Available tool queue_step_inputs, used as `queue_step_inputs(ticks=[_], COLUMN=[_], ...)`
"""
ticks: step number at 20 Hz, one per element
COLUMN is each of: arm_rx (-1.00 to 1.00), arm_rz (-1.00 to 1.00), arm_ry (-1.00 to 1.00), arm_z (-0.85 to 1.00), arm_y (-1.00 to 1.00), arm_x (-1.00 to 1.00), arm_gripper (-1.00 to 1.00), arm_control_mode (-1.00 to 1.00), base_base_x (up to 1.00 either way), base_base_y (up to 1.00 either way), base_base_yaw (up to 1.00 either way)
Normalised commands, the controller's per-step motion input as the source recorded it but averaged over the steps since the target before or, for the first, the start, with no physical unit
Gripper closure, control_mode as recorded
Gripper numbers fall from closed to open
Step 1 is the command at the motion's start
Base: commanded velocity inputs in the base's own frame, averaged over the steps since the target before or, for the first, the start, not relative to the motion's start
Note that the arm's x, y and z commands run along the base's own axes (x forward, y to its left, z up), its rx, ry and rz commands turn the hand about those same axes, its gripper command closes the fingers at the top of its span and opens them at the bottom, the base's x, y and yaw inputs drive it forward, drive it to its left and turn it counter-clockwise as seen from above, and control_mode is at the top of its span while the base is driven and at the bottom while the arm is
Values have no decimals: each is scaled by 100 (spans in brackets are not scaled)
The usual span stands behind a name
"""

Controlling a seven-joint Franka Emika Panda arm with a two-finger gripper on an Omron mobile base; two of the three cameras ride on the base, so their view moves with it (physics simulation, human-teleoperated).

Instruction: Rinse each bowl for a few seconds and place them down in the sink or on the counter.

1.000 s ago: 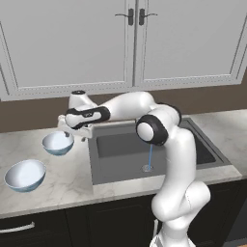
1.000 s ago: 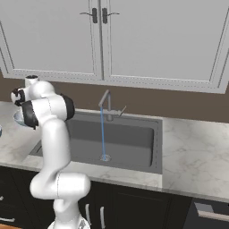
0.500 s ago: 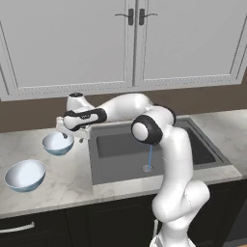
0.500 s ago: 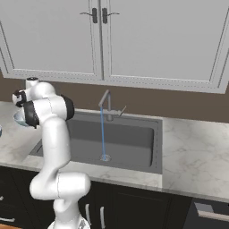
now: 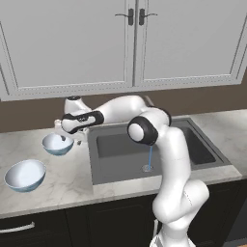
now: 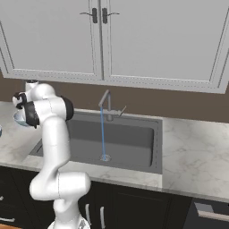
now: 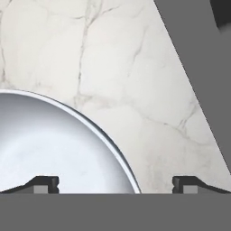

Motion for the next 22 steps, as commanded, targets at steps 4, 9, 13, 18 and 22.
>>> queue_step_inputs(ticks=[4,9,13,18,22], arm_rx=[0,0,0,0,0], arm_rz=[0,0,0,-7,-20], arm_ry=[0,0,-3,-2,0], arm_z=[-20,-1,2,22,31], arm_y=[9,0,-1,-23,-47], arm_x=[1,0,-9,-26,-31], arm_gripper=[100,100,100,100,100], arm_control_mode=[-100,-100,-100,-100,-100], base_base_x=[0,0,0,0,0], base_base_y=[0,0,0,0,0], base_base_yaw=[0,0,0,0,0])
